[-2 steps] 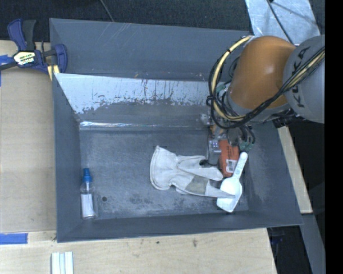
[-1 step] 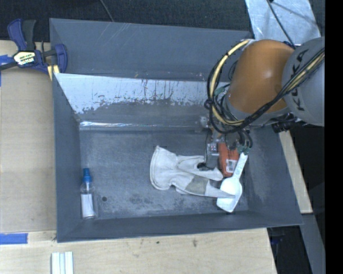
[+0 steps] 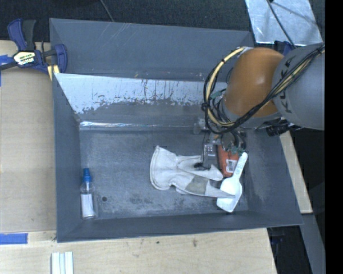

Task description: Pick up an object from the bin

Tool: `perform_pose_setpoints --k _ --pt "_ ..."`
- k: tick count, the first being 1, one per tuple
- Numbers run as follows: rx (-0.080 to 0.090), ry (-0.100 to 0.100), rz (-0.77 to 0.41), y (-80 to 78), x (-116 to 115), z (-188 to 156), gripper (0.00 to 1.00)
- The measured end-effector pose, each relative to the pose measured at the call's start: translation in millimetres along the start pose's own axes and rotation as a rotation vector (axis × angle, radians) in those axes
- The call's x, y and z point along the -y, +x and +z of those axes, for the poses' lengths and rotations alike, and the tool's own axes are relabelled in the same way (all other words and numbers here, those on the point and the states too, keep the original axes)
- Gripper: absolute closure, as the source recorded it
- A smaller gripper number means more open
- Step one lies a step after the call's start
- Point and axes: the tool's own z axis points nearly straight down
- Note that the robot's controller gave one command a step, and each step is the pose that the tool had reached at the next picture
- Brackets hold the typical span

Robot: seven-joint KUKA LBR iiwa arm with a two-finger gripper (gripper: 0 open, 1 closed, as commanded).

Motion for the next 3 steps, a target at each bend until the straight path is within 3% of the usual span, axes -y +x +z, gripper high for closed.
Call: perform_pose_setpoints --k 1,2,3 --pt "-0.005 0.001 0.157 3.2 0.1 41.5 0.00" --pt "0.007 -0.001 0.159 -5.4 8.0 38.7 1.00" --pt "0.007 0.000 0.159 -5.4 8.0 38.7 1.00"
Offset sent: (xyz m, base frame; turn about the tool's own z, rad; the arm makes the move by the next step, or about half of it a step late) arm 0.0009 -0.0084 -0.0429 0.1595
